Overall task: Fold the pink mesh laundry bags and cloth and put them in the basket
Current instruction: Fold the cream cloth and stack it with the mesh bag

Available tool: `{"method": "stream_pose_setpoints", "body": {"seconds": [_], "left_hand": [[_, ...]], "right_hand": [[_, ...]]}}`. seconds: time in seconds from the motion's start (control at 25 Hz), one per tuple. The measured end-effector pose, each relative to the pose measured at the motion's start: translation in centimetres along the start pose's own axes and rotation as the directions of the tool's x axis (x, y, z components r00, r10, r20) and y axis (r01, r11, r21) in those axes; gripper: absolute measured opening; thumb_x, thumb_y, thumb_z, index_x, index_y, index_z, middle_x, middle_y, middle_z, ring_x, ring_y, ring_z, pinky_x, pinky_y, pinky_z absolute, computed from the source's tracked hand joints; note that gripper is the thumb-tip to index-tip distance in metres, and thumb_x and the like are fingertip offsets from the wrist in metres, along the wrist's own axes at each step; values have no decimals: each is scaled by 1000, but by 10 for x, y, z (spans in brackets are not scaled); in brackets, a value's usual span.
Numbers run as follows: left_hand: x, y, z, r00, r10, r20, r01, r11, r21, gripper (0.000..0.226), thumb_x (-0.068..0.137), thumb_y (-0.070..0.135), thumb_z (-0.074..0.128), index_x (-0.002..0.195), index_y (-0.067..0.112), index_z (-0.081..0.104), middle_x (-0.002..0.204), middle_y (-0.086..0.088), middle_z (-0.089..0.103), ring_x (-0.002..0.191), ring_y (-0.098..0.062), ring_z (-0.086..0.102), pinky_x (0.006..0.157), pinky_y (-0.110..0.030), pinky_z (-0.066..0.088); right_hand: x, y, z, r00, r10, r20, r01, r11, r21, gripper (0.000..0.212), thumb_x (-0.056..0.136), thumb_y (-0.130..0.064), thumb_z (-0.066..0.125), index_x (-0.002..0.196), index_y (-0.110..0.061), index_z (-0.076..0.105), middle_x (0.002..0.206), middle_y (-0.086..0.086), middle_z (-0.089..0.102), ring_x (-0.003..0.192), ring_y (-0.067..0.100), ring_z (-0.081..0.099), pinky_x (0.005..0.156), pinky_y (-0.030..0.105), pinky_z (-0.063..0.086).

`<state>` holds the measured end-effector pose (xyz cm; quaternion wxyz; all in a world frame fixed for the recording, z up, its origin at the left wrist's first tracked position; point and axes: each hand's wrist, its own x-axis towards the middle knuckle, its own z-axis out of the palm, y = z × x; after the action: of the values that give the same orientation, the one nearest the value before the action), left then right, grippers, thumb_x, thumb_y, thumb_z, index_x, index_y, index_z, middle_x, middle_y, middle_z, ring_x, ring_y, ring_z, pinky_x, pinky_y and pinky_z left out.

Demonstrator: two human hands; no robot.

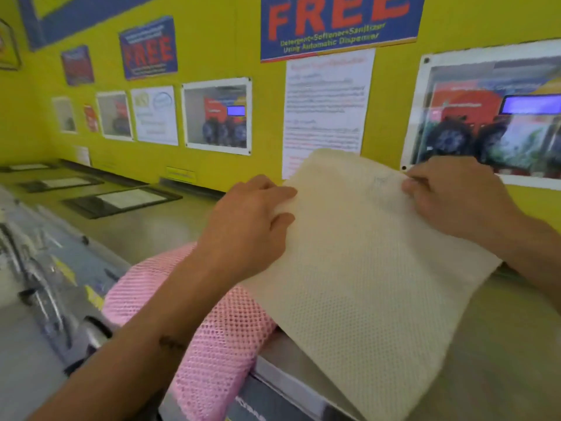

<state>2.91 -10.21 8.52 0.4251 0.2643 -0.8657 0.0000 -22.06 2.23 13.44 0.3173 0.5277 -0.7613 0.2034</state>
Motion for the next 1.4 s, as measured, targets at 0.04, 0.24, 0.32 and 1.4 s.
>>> {"method": "stream_pose_setpoints", "body": {"seconds": [0.04, 0.24, 0.32, 1.4], "left_hand": [[0, -21, -10, 999, -43, -5, 44, 998, 35, 37, 85, 24, 64, 122, 23, 67, 112, -5, 64, 99, -31, 59, 90, -38, 47], [-32, -138, -13, 924, -305, 229, 238, 930, 281, 39, 90, 28, 57, 129, 28, 60, 131, -3, 59, 117, -28, 52, 102, -42, 41], [-57, -174, -3, 857, -405, 319, 293, 891, 346, 41, 91, 39, 43, 128, 32, 59, 131, -2, 60, 115, -27, 54, 101, -46, 42], [-166, -185, 13, 920, -126, 371, -45, 907, 419, 134, 61, 65, 73, 152, 27, -18, 163, -12, -7, 150, -30, -10, 115, -67, 4]], "right_hand": [[14, -24, 13, 1000, -14, -3, 14, 1000, 27, 25, 94, -29, 49, 79, -18, 66, 89, 8, 65, 89, 37, 61, 67, 39, 44], [33, -128, 104, 871, -73, 487, 45, 997, 69, 41, 88, -43, 49, 120, -21, 60, 127, 8, 60, 113, 32, 56, 86, 38, 48], [18, -155, 125, 722, -159, 673, 108, 987, 117, 64, 88, -54, 48, 146, -29, 36, 150, 6, 43, 132, 31, 44, 105, 45, 40], [-138, -282, 96, 775, -287, 564, 431, 891, -139, 100, 88, -48, 55, 150, 3, -5, 149, 34, 18, 135, 53, 25, 102, 65, 30]]}}
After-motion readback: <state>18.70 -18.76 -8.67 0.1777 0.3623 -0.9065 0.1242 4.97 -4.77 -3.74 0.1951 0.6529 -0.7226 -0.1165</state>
